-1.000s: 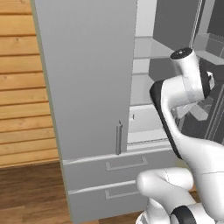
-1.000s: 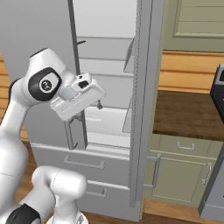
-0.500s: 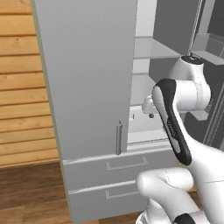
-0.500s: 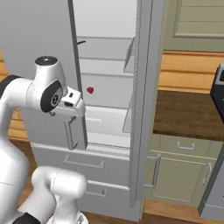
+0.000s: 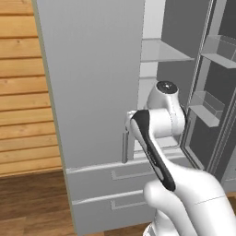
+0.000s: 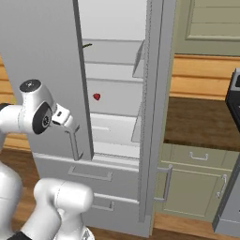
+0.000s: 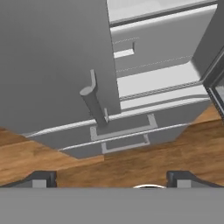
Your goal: Take the strawberry from the fridge and place it on top of the pancake, located on the dining counter.
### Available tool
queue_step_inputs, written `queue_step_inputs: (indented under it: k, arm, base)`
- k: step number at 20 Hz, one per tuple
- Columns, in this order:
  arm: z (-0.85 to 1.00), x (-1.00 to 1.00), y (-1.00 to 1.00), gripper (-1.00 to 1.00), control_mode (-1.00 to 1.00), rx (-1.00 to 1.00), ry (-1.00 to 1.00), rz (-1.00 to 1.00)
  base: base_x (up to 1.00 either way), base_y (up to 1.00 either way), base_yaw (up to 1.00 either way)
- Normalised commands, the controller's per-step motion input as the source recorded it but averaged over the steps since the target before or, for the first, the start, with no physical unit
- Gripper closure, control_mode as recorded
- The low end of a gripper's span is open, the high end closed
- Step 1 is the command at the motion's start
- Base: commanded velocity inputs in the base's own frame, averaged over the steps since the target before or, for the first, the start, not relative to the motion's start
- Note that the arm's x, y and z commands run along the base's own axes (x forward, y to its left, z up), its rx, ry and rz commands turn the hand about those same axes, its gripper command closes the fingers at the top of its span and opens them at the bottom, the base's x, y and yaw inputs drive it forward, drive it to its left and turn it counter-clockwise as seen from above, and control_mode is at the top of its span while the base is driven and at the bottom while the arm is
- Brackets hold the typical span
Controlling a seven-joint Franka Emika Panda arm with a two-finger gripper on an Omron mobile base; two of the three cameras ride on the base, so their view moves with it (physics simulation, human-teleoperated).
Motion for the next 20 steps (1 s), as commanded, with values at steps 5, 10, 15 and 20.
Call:
queue_step_inputs:
  k: [5,10,15,20]
  arm:
    - [-0.13,0.87,0.09,-1.0,-1.0,0.0,0.02,0.0]
    - [-0.29,0.76,0.08,-1.0,-1.0,0.0,0.06,0.02]
    - [-0.52,0.28,0.05,-1.0,-1.0,-0.02,0.09,0.0]
    - [-0.62,0.17,0.14,-1.0,-1.0,-0.07,0.01,0.0]
  base:
    - [0.0,0.0,0.0]
    - [0.0,0.0,0.0]
    - [0.0,0.0,0.0]
    - [0.0,0.0,0.0]
